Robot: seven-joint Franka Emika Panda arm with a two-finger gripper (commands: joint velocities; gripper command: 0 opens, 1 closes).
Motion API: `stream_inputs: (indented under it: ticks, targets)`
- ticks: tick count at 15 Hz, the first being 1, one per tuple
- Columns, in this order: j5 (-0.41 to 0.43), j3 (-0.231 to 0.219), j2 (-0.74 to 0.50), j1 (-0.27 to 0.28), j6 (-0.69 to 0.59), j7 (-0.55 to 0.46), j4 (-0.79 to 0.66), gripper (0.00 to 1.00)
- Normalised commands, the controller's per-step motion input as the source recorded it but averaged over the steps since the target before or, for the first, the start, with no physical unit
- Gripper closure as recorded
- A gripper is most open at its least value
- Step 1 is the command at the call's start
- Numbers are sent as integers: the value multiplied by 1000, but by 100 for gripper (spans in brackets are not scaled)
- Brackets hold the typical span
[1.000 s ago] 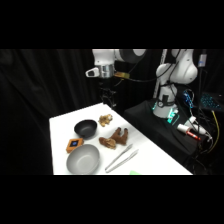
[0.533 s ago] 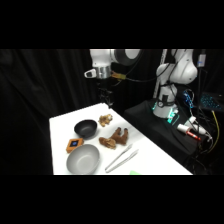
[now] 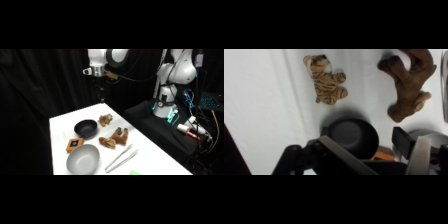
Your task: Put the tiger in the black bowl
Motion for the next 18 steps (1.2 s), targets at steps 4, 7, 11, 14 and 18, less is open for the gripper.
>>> stream_inputs:
  ticks: [4,7,11,14,18]
  targets:
    - [106,-60,143,-99,335,-73,-76,0]
    - [185,-24,180,-98,317,-106,-98,0]
    - [290,49,173,-92,244,-183,-79,0]
    - [300,130,168,-101,228,-221,-46,0]
    - [250,170,212,-138,292,-222,-14,0]
